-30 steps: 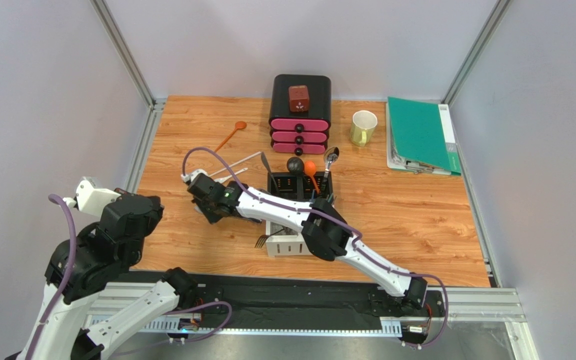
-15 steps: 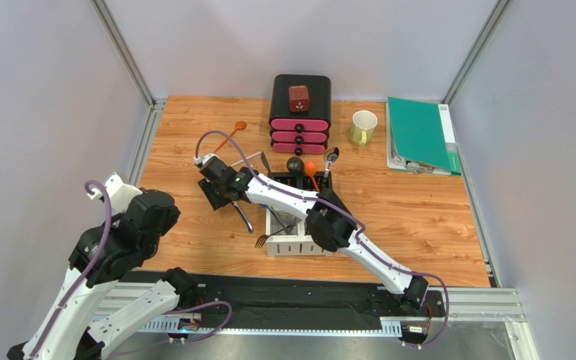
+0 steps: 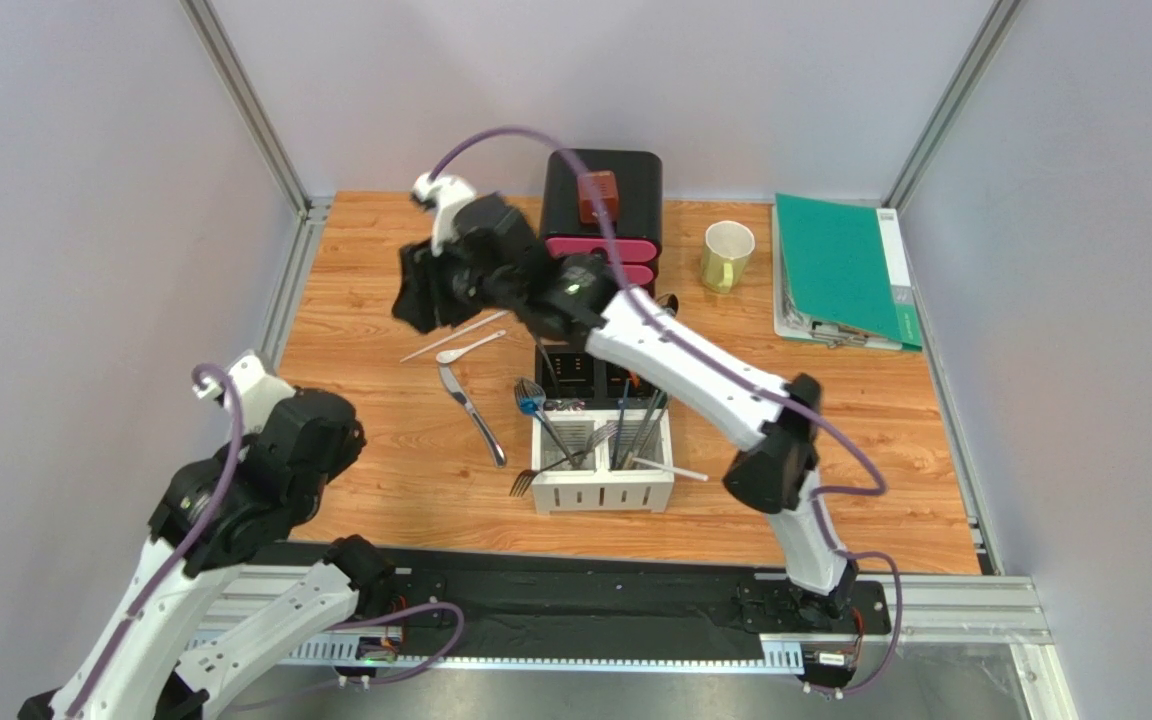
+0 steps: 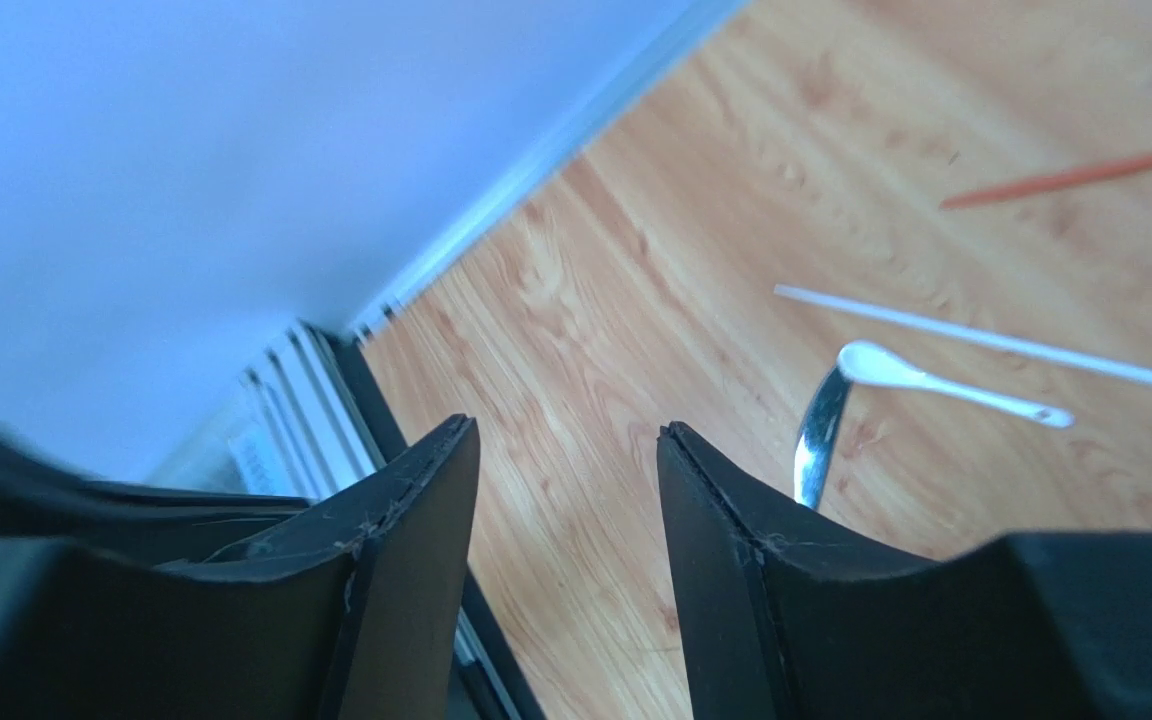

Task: Sort the eating utensils into containers
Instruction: Pick up the knife at the center of the board.

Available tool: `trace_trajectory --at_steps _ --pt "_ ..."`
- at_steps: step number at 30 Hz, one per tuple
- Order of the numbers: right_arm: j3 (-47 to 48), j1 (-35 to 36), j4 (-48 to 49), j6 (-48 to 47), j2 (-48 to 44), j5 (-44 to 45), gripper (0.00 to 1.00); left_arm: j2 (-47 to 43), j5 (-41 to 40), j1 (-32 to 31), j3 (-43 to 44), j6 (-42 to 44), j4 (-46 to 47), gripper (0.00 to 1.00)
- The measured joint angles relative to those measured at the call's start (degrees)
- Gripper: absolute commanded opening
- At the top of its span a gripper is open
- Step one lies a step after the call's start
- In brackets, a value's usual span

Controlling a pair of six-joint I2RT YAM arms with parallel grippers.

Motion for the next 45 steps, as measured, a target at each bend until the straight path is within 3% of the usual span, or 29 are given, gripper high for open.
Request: trace_trajectory --at_steps 5,9,14,19,24,33,45 --pt "-9.1 -8.5 2.0 4.7 -17.3 0.2 0.53 17.5 4.7 2.1 1.4 6.7 3.6 0.41" --pt "-19.0 -16.9 2.2 6.2 -28.9 2.4 0.52 32.7 13.0 7.6 1.6 12.2 12.9 0.41" --pt "-33.7 -20.3 1.4 6.6 -42.2 4.8 0.5 42.9 23.7 18.2 0.7 16.9 22.0 0.42" --pt "-46.7 -26.2 -0.3 6.9 -53.3 4.5 0.49 54.8 31.4 20.9 2.4 20.6 26.0 0.44" --pt "-52.2 -32.5 -1.4 7.3 -56.2 3.3 0.47 67.3 38.9 20.5 5.5 22.8 28.2 0.44" --pt "-53.5 -35.5 -3.0 7.2 -55.5 2.1 0.45 66.4 40.6 19.9 2.4 21.5 30.1 0.44" --pt "-54.4 -37.7 -3.7 7.2 -55.2 1.6 0.45 72.5 40.6 19.7 7.4 22.5 28.8 0.42"
